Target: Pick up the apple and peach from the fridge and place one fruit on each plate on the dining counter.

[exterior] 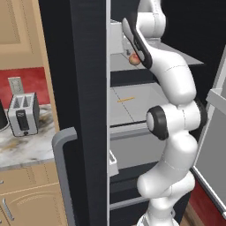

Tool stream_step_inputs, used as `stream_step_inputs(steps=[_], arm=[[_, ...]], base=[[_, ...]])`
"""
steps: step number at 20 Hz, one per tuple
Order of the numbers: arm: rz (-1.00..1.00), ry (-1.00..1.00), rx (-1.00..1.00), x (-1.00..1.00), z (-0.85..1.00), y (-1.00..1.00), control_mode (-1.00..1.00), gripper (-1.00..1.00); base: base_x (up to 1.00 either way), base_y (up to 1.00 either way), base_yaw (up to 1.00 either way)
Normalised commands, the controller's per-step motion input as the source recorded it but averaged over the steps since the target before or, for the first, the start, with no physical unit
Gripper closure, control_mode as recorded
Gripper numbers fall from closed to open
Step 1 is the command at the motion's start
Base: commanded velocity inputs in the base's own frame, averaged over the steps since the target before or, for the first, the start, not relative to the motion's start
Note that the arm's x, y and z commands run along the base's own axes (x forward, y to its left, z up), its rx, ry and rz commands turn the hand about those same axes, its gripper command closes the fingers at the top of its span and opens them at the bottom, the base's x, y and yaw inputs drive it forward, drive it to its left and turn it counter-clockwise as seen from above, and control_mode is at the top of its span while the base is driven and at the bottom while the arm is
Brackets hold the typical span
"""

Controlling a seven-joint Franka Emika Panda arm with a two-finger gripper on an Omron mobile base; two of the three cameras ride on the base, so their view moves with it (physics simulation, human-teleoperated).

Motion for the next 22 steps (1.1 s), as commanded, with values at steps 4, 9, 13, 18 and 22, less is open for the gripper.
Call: stream_step_inputs(steps=[4, 9, 13, 18, 22], arm=[[0.00, 0.00, 0.00, 0.03, -0.12, 0.04, -1.00, -1.00], [0.00, 0.00, 0.00, 0.00, -0.45, 0.13, -1.00, -1.00], [0.00, -0.01, 0.00, 0.00, -0.32, 0.16, -1.00, -1.00], [0.00, -0.01, 0.00, 0.00, -0.07, 0.02, -1.00, -1.00], [0.00, 0.00, 0.01, 0.00, -0.09, 0.00, -1.00, -1.00]], base=[[0.00, 0.00, 0.00], [0.00, 0.00, 0.00], [0.00, 0.00, 0.00], [0.00, 0.00, 0.00], [0.00, 0.00, 0.00]])
